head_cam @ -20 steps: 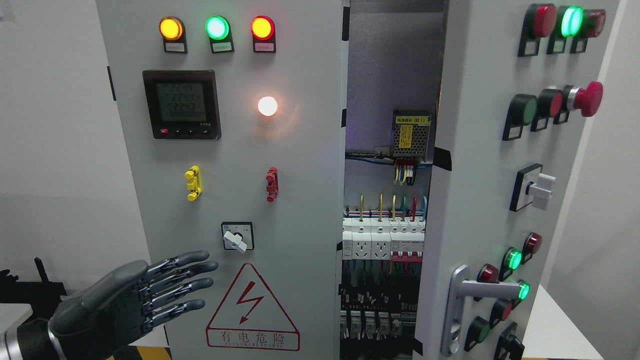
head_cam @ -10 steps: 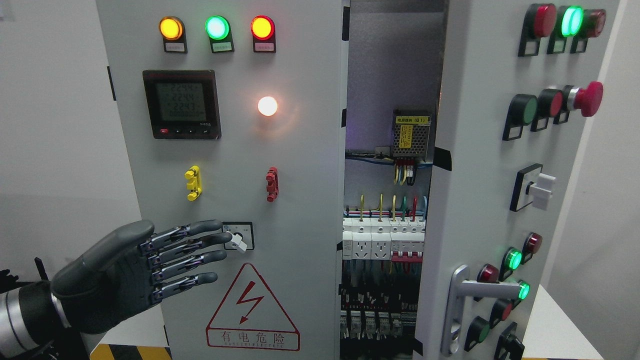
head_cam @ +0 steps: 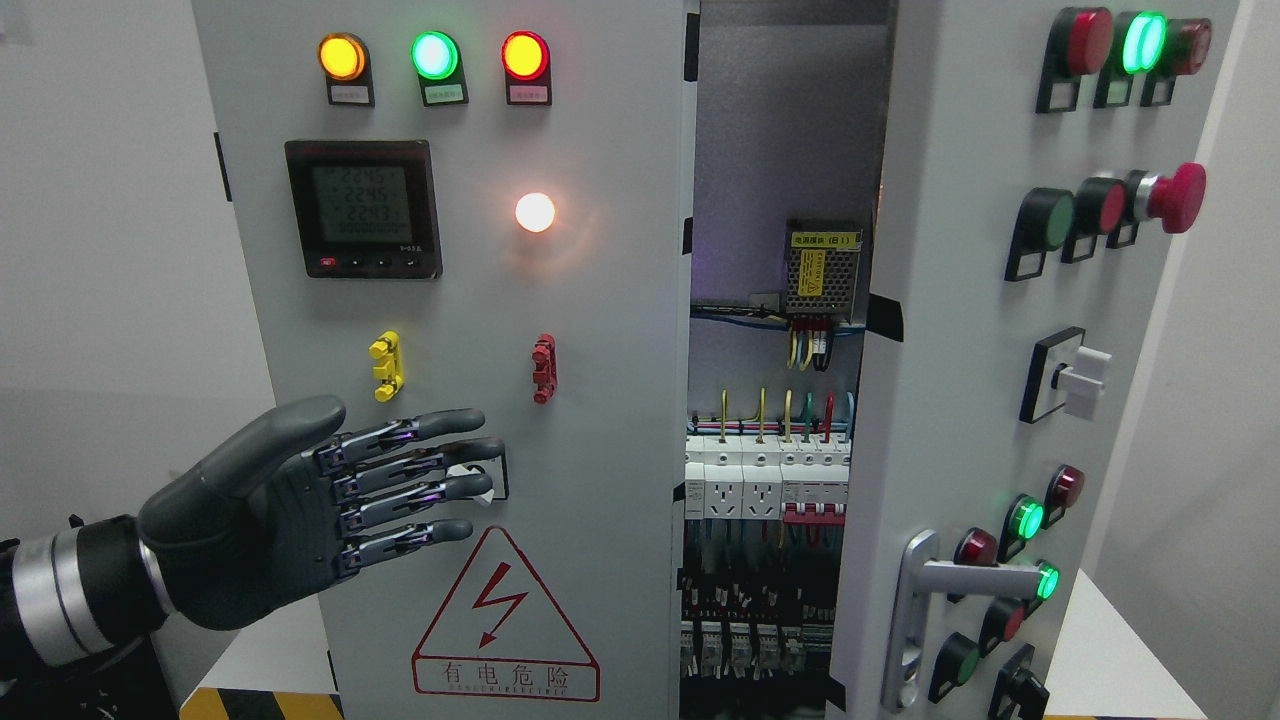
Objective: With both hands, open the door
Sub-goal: 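Raise the left hand toward the gap at the ajar door's edge, then insert the left hand fingers into the gap behind the door edge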
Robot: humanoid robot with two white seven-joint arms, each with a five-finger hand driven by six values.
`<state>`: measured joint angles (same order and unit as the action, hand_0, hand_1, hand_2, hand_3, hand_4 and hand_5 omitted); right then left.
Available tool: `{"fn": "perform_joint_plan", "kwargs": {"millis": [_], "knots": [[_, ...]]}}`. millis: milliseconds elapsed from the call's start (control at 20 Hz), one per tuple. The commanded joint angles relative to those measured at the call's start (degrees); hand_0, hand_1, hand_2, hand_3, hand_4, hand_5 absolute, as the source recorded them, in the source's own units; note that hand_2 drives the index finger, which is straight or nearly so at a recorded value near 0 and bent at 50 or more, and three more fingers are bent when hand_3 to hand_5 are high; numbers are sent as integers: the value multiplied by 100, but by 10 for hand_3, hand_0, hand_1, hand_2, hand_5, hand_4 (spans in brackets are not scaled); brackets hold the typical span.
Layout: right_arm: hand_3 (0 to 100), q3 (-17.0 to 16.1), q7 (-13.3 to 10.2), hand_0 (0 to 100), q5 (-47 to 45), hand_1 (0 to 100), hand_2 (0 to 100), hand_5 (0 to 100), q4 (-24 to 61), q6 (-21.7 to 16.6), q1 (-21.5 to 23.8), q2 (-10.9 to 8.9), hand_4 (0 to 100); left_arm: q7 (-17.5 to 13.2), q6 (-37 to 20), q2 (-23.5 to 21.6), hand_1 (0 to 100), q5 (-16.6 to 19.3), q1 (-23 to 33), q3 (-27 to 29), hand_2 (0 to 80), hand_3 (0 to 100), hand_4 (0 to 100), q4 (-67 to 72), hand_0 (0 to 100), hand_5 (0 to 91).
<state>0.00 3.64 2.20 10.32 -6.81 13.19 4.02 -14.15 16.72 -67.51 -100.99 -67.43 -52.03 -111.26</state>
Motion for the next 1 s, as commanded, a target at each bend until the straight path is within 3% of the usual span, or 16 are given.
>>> {"fn": "perform_joint_plan", "kwargs": {"millis": [0,350,701,951], "knots": [[0,27,13,502,9,173,0,0,-13,-14,26,37,0,-27,156,817,389,-157,-481,-677,0,0,0,615,120,0],[0,27,14,503,0,172,0,0,-13,-23,26,37,0,-27,376,1319,389,-96,-701,-738,0,0,0,852,120,0],[0,35,14,503,0,171,0,0,5,-23,17,37,0,-27,350,1819,389,-122,-1334,-1169,0,0,0,1133,120,0],[0,35,5,503,9,171,0,0,5,-14,26,46,0,-18,288,2284,389,-35,-1299,-1143,0,0,0,1142,120,0]]}}
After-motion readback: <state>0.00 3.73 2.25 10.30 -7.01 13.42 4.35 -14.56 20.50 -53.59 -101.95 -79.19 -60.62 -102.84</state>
